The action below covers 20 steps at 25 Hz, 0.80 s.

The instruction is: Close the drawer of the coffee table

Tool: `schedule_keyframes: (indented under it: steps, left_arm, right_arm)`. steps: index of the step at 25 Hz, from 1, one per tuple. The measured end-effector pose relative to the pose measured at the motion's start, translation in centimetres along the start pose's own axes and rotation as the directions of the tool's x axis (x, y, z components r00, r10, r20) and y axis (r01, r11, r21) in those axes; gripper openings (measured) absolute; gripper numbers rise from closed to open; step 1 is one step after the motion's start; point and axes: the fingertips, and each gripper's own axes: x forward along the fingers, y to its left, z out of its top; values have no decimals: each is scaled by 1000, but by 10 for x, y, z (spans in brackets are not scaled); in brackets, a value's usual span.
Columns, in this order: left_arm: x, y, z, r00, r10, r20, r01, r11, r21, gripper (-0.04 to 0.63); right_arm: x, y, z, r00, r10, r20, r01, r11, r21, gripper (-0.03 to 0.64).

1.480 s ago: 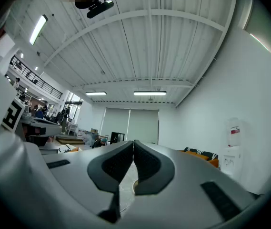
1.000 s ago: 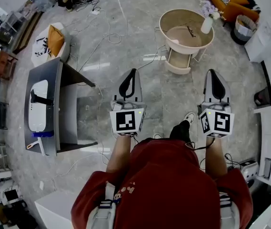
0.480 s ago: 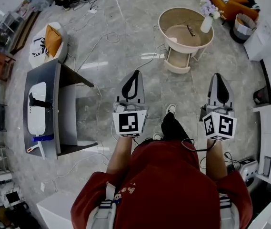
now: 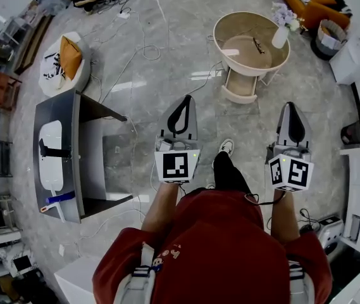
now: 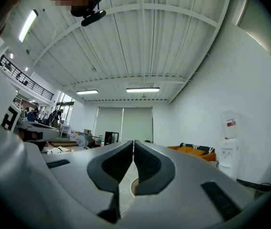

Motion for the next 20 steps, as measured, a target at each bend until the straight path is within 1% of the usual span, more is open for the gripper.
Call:
schedule_keyframes:
  steps: [4, 7, 10, 13, 15, 17, 20]
  left_arm:
    - [41, 3, -3, 999, -17, 28, 17, 1000, 0, 12]
    - [74, -6, -7, 999, -51, -12, 51, 999, 6, 12]
    - [109, -10, -9, 996, -83, -31, 84, 996, 18, 12]
    - [141, -15, -10, 994, -109, -26, 110, 993, 37, 12]
    - [160, -15, -8, 993, -116, -20, 117, 993, 21, 12]
    - [177, -12, -7, 992, -121, -25, 121, 993, 6, 12]
    - [206, -13, -5, 990, -137, -30, 138, 990, 29, 12]
  right_arm:
    - [31, -12, -9, 1000, -21, -14, 21, 1000, 8, 25]
    - [55, -28, -15, 999, -34, -17, 34, 999, 20, 25]
    - [83, -45, -24, 998, -60, -22, 61, 997, 38, 25]
    - [103, -60, -29, 997, -75, -33, 76, 997, 25, 25]
    - [117, -69, -30, 995, -90, -31, 90, 996, 14, 25]
    - [134, -76, -31, 994, -108, -26, 108, 994, 26, 25]
    - [159, -90, -31, 993, -114, -21, 114, 993, 21, 25]
